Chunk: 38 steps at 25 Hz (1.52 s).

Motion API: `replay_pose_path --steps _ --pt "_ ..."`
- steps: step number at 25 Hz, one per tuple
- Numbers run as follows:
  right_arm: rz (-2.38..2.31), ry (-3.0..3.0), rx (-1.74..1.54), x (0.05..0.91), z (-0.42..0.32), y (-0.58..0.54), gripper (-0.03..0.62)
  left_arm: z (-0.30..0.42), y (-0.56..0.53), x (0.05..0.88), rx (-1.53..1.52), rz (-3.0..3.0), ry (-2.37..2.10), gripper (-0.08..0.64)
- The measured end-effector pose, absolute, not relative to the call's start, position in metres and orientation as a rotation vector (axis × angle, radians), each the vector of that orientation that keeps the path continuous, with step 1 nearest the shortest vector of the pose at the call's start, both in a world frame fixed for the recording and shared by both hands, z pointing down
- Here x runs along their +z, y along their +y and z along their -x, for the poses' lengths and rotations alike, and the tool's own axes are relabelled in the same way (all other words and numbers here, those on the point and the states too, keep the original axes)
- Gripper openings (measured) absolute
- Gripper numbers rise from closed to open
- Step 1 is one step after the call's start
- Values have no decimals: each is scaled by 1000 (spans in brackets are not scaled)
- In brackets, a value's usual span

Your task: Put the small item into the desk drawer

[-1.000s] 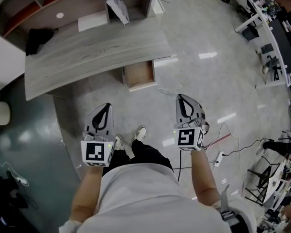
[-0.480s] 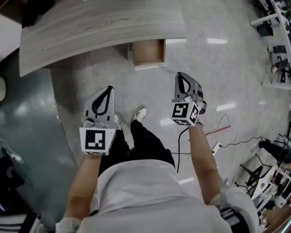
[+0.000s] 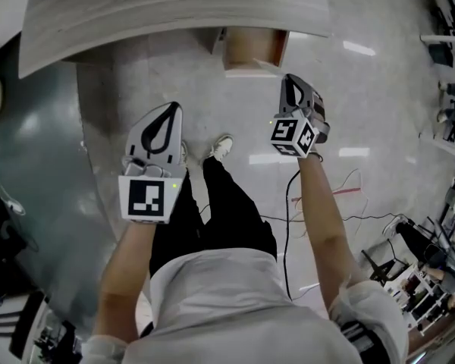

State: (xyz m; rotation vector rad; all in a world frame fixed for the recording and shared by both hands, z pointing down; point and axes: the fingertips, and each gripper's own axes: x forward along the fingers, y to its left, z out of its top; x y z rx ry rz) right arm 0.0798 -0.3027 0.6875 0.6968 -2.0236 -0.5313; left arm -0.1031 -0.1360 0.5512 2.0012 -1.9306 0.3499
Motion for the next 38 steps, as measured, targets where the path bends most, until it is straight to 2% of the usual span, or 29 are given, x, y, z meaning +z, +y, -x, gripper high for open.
replay_pose_path --steps 5,16,29,38 --pt "-620 -1988 -566 760 -66 -316 25 112 -149 606 303 -1967 -1942 18" --pt "-448 -1914 -627 843 -55 -330 25 111 -151 662 317 -1838 -1930 18" --pt "-292 -1832 -677 878 -37 -332 25 126 -129 679 298 -1751 -1944 18" --pt "-273 -1847 -593 880 -28 -333 26 129 -129 677 300 -1751 -1927 18"
